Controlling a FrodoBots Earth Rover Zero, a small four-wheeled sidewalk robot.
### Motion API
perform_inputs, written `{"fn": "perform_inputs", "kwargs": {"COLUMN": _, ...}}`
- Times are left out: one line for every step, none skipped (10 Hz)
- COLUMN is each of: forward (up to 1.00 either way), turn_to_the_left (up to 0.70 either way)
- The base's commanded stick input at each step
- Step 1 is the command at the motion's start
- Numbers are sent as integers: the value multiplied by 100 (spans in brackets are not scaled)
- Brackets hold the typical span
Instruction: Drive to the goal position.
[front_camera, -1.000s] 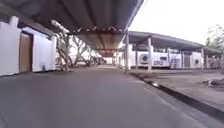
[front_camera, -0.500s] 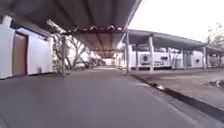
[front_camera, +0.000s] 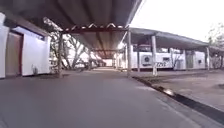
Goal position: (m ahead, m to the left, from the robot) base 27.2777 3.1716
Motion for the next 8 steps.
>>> {"fn": "perform_inputs", "kwargs": {"forward": 85, "turn_to_the_left": 0}}
{"fn": "perform_inputs", "kwargs": {"forward": 85, "turn_to_the_left": 0}}
{"fn": "perform_inputs", "kwargs": {"forward": 85, "turn_to_the_left": 0}}
{"fn": "perform_inputs", "kwargs": {"forward": 85, "turn_to_the_left": 0}}
{"fn": "perform_inputs", "kwargs": {"forward": 85, "turn_to_the_left": 0}}
{"fn": "perform_inputs", "kwargs": {"forward": 85, "turn_to_the_left": 0}}
{"fn": "perform_inputs", "kwargs": {"forward": 85, "turn_to_the_left": 0}}
{"fn": "perform_inputs", "kwargs": {"forward": 85, "turn_to_the_left": 0}}
